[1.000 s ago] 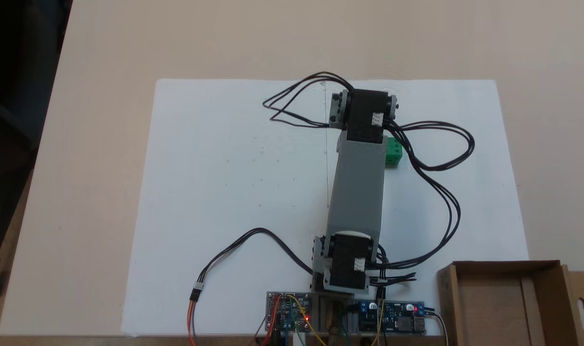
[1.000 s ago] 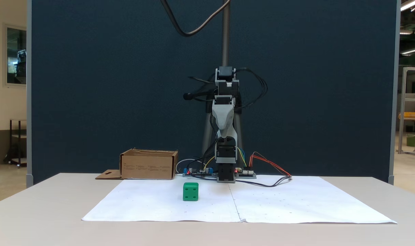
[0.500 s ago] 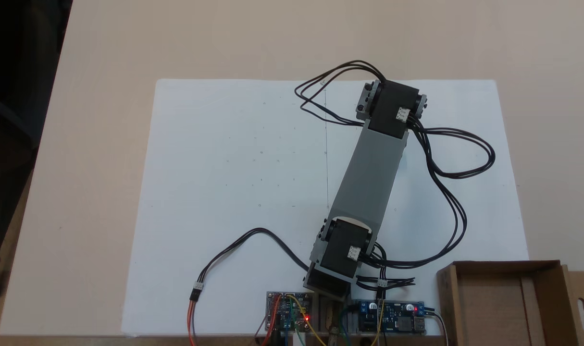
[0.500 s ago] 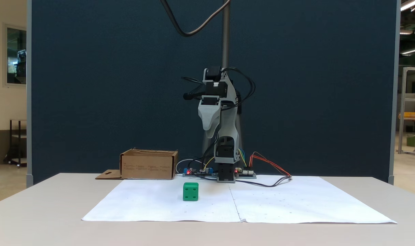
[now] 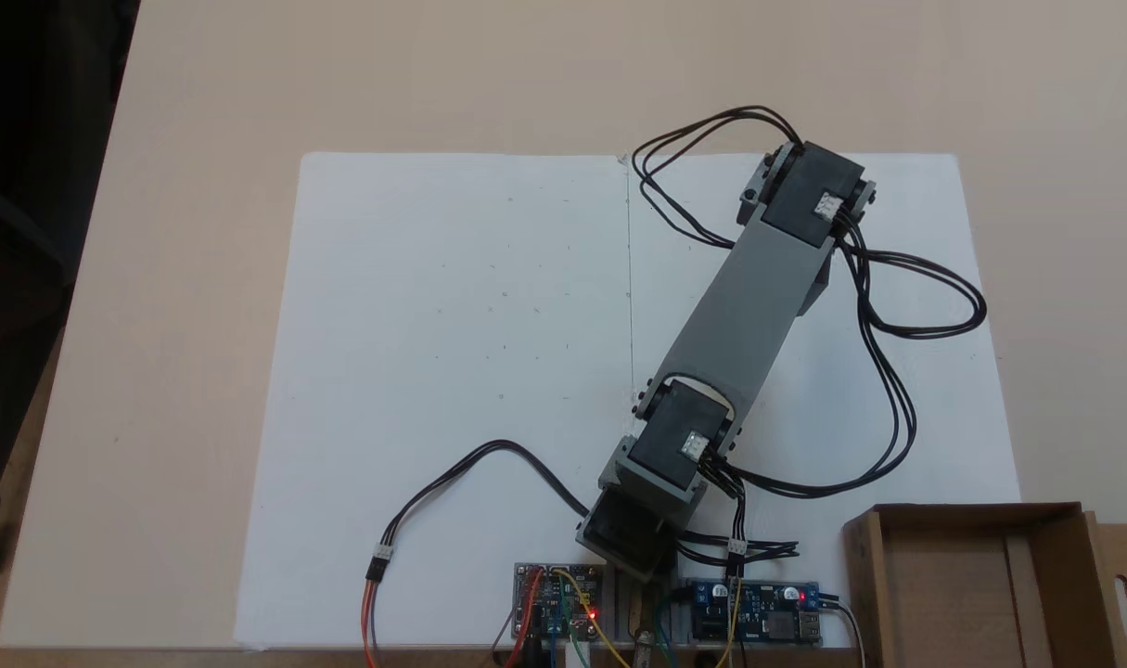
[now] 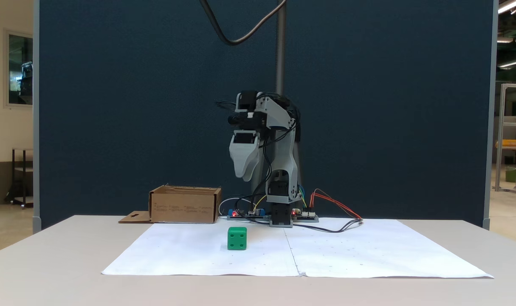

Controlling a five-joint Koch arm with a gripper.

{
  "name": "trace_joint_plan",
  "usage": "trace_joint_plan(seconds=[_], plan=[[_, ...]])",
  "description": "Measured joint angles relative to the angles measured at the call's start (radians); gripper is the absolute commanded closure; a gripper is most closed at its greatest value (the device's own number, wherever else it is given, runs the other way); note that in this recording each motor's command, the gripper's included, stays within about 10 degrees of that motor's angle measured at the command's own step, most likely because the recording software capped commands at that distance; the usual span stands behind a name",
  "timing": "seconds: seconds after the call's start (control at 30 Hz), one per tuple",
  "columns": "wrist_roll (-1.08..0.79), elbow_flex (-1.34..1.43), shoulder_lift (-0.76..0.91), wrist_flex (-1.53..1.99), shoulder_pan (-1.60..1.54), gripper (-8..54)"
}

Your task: Grasp a green dice and put it in the bin.

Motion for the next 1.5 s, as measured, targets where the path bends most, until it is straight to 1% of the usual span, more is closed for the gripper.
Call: trace_joint_plan(seconds=[0.17, 0.37, 0.63, 0.9, 1.17, 1.3, 1.5], plan=[[-0.017, 0.0, -0.057, -0.009, 0.046, 2.1], [-0.02, 0.002, -0.083, -0.009, 0.054, 2.1], [-0.02, 0.0, -0.08, -0.041, 0.021, 2.1], [-0.02, 0.0, -0.117, -0.063, 0.002, 1.9], [-0.069, 0.006, -0.117, -0.118, -0.012, 2.0], [-0.071, 0.14, -0.118, -0.215, -0.015, 2.2], [-0.071, 0.209, -0.117, -0.322, -0.02, 2.2]])
